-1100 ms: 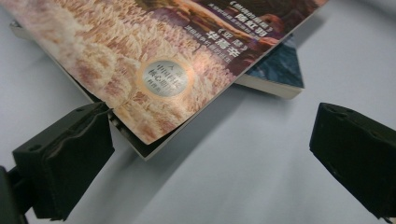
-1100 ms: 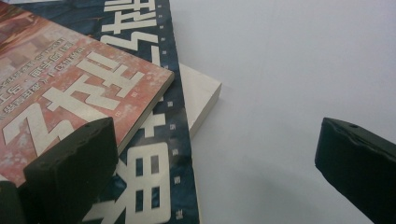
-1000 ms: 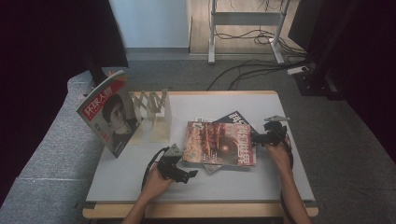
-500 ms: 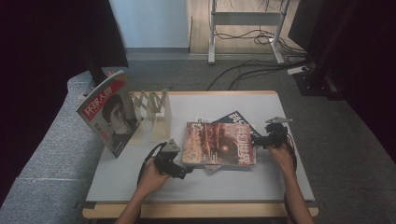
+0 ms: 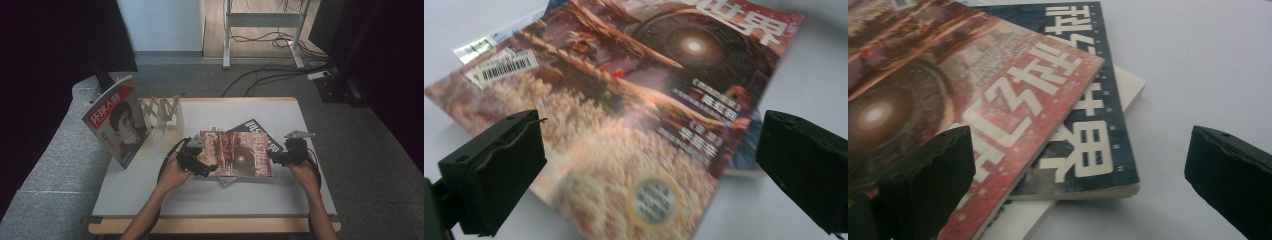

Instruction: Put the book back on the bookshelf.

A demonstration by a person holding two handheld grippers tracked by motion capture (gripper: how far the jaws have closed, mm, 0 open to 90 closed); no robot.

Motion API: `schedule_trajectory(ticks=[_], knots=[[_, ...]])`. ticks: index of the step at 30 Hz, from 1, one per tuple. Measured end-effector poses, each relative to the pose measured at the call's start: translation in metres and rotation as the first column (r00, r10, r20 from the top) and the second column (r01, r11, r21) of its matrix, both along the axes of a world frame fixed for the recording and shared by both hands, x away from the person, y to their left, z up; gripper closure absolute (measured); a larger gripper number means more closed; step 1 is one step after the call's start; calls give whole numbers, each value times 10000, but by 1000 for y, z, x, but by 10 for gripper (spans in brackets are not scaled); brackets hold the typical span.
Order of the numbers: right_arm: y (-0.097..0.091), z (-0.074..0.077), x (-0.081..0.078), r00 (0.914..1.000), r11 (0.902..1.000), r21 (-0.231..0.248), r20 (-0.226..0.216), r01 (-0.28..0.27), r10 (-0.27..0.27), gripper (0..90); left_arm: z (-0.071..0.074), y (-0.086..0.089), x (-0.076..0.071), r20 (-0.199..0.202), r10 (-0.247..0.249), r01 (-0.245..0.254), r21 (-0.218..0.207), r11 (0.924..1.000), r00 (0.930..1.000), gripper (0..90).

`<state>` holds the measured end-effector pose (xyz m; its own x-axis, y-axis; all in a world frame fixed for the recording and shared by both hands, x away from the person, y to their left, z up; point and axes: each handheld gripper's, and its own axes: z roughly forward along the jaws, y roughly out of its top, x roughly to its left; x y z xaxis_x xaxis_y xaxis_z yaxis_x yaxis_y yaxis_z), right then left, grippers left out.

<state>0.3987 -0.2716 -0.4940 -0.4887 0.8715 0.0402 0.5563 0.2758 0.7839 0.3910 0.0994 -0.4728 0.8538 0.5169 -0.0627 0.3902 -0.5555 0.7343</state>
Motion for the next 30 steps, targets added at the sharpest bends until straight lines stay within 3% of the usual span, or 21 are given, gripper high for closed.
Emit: schedule_trajectory(ticks=[10, 15, 30], knots=[[7, 4, -18, 9990, 9992, 19, 188, -401, 401, 0, -4, -8, 27, -60, 44, -45, -208, 9998, 10000, 8], [13, -2, -27, 9979, 9980, -65, 152, -627, 628, 0, -8, -16, 37, -69, 55, -54, 139, 9999, 10000, 7], [29, -11, -41, 9927, 9927, -148, 158, -1198, 1200, 0, -18, -34, 69, 156, 203, -210, 428, 9989, 9997, 4]])
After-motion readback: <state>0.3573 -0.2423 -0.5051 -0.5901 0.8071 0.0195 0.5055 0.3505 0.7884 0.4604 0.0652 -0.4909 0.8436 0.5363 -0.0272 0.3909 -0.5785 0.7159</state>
